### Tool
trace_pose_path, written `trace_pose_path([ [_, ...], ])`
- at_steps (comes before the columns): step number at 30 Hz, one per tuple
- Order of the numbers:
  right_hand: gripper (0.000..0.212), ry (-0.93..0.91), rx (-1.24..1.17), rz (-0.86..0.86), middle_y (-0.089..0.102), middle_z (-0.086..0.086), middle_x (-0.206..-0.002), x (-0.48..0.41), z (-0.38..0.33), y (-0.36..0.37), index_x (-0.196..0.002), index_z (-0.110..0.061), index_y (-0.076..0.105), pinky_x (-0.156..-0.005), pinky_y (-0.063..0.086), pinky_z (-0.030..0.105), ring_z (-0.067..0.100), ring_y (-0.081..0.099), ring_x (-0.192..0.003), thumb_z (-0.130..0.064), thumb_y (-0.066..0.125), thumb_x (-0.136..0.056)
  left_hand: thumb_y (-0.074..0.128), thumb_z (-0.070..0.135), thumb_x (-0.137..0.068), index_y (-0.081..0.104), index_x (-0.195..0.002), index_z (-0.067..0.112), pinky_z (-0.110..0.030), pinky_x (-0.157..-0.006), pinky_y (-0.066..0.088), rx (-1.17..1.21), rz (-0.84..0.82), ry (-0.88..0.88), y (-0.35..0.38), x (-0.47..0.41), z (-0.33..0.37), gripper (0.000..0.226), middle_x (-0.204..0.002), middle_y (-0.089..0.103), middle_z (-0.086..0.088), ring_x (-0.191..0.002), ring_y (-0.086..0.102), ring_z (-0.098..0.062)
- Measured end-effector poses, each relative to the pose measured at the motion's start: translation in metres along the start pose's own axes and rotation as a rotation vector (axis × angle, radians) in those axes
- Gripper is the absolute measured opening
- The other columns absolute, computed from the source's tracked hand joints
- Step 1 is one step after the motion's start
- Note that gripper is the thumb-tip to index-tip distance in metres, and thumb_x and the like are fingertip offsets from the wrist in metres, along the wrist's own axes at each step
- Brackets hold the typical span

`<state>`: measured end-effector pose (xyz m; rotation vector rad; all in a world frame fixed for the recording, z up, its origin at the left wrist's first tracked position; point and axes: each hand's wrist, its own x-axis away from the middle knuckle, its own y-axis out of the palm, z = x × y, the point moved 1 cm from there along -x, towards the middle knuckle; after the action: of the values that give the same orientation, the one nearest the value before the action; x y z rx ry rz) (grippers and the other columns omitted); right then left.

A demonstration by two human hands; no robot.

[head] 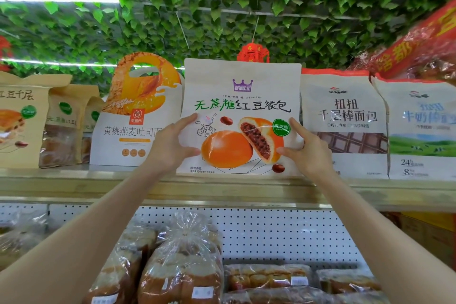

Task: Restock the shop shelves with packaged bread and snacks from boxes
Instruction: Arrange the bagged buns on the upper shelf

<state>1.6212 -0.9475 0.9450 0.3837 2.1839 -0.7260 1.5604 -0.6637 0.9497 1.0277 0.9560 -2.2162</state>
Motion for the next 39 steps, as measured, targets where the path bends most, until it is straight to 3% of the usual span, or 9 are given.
trace_pose_path([
  [5,0.083,-0.003,-0.044,-0.001,0.048,-0.009,-0.084,0.005,0.0,0.001,-0.15,-0.035,0.031,-0.082,0.041,0.035,0.017,0.043,-0.089,-0.031,0.076,-0.08,0.079,0.012,-0.078,0.035,-0.147,0.036,-0.045,-0.104,0.04,-0.036,-0.008,0.001,-0.001,0.005,-0.001,0.085,-0.138,0.052,-0.005,-0.122,0.048,-0.026],
  [8,0.084,0.001,-0.081,-0.007,0.06,0.001,-0.118,0.007,-0.003,-0.002,-0.149,-0.034,0.032,-0.095,0.043,0.036,0.021,0.052,-0.108,-0.028,0.078,-0.079,0.078,0.012,-0.079,0.032,-0.147,0.037,-0.042,-0.106,0.037,-0.027,-0.022,0.003,-0.003,0.007,0.001,0.086,-0.142,0.049,-0.002,-0.125,0.045,-0.024],
  [10,0.084,0.014,-0.1,-0.007,0.052,0.002,-0.139,0.008,-0.005,-0.005,-0.149,-0.034,0.032,-0.102,0.041,0.039,0.023,0.049,-0.123,-0.027,0.078,-0.079,0.077,0.01,-0.079,0.033,-0.147,0.036,-0.036,-0.108,0.035,0.01,-0.04,-0.011,-0.006,0.008,0.004,0.086,-0.146,0.045,0.001,-0.13,0.042,-0.022],
  [13,0.084,0.015,-0.124,-0.014,0.047,0.004,-0.145,0.012,-0.007,-0.009,-0.15,-0.03,0.031,-0.104,0.037,0.035,0.02,0.045,-0.126,-0.024,0.078,-0.08,0.077,0.008,-0.08,0.032,-0.149,0.034,-0.028,-0.107,0.032,0.056,-0.069,-0.043,-0.011,0.01,0.009,0.086,-0.149,0.041,0.001,-0.134,0.038,-0.021],
  [18,0.085,0.042,-0.108,0.058,0.051,0.007,-0.139,0.028,-0.013,-0.016,-0.15,-0.024,0.032,-0.103,0.04,0.037,0.024,0.047,-0.127,-0.031,0.078,-0.08,0.076,0.014,-0.082,0.033,-0.149,0.03,-0.04,-0.111,0.035,0.146,-0.041,-0.088,-0.02,0.024,0.019,0.082,-0.15,0.04,-0.004,-0.135,0.039,-0.024],
  [23,0.076,0.027,-0.177,0.096,0.049,0.006,-0.143,0.053,-0.027,-0.036,-0.147,-0.017,0.038,-0.109,0.038,0.043,0.021,0.045,-0.131,-0.035,0.074,-0.082,0.073,0.029,-0.084,0.031,-0.149,0.021,-0.037,-0.112,0.023,0.058,0.012,-0.077,-0.017,0.053,0.034,0.078,-0.151,0.031,-0.008,-0.14,0.025,-0.024],
  [30,0.048,-0.002,-0.25,0.104,0.059,-0.007,-0.117,0.101,-0.043,-0.073,-0.133,-0.014,0.051,-0.09,0.041,0.022,0.01,0.055,-0.108,-0.026,0.068,-0.089,0.068,0.028,-0.088,0.042,-0.139,0.022,-0.025,-0.098,0.027,0.283,0.024,-0.027,0.005,0.093,0.073,0.058,-0.136,0.044,0.0,-0.129,0.038,-0.015],
  [34,0.05,0.043,-0.245,0.084,0.056,-0.005,-0.118,0.126,-0.035,-0.092,-0.137,-0.018,0.048,-0.083,0.042,0.021,0.006,0.055,-0.1,-0.03,0.065,-0.092,0.069,0.03,-0.088,0.044,-0.137,0.02,-0.027,-0.098,0.031,0.32,-0.014,-0.015,0.015,0.121,0.092,0.055,-0.133,0.047,0.005,-0.125,0.042,-0.012],
  [39,0.05,0.054,-0.244,0.035,0.057,0.002,-0.126,0.164,-0.012,-0.119,-0.14,-0.015,0.045,-0.069,0.041,0.002,0.0,0.053,-0.093,-0.027,0.062,-0.094,0.069,0.029,-0.088,0.042,-0.139,0.022,-0.023,-0.095,0.034,0.378,-0.107,-0.037,0.039,0.164,0.131,0.059,-0.124,0.048,0.01,-0.116,0.044,-0.006],
])
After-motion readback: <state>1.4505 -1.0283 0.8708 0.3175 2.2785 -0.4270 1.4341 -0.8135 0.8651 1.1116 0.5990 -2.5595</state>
